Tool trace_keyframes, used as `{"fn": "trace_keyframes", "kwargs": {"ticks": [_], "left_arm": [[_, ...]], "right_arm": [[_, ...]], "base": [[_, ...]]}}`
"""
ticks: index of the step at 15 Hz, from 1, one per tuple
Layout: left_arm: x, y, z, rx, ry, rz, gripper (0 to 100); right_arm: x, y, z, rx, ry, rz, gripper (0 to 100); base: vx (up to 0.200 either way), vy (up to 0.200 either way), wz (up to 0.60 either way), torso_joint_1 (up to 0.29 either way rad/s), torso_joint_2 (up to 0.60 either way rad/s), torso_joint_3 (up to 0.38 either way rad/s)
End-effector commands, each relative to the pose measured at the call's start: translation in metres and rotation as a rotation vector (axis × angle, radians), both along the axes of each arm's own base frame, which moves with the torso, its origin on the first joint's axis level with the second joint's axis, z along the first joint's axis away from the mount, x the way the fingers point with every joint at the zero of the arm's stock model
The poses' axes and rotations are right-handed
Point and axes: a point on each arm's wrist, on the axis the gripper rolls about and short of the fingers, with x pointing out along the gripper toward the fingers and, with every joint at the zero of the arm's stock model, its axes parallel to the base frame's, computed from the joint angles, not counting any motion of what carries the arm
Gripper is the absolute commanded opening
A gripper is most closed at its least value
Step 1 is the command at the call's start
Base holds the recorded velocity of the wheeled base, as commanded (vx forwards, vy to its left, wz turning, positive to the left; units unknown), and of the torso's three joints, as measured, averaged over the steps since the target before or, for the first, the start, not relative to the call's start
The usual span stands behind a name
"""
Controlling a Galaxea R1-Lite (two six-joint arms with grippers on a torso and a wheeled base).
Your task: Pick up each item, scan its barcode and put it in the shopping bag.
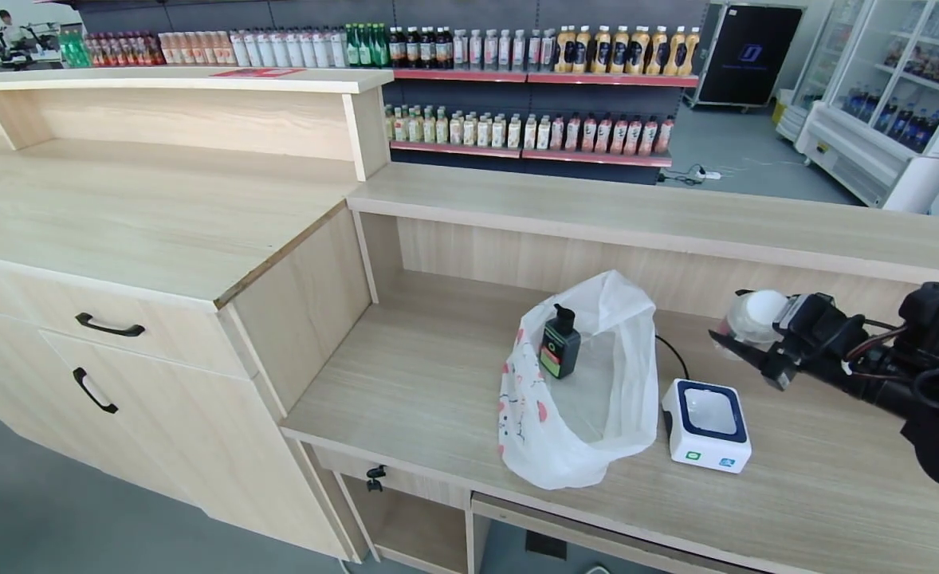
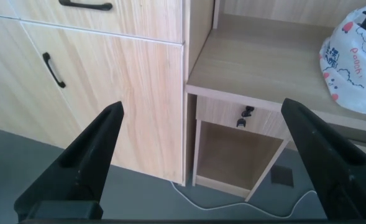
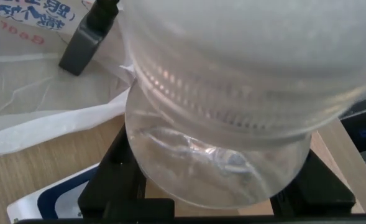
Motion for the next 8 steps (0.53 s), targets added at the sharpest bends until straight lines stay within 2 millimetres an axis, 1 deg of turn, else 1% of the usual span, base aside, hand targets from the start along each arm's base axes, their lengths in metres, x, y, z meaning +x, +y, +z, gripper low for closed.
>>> {"fn": "trace_keyframes", "kwargs": {"ticks": [1,6,8], "left_arm": [[0.0,0.0,0.0,0.0,-0.001,0.0,100],[0.0,0.0,0.0,0.0,-0.001,0.0,100],[0.0,0.0,0.0,0.0,-0.001,0.0,100]], "right_arm": [[0.004,0.006,-0.021,0.003,0.024,0.02,0],[0.013,0.008,-0.038,0.007,-0.048,0.041,0],[0.016,0.007,-0.049,0.019,-0.01,0.045,0]], "base": [[0.0,0.0,0.0,0.0,0.0,0.0],[0.0,0.0,0.0,0.0,0.0,0.0],[0.0,0.0,0.0,0.0,0.0,0.0]]}}
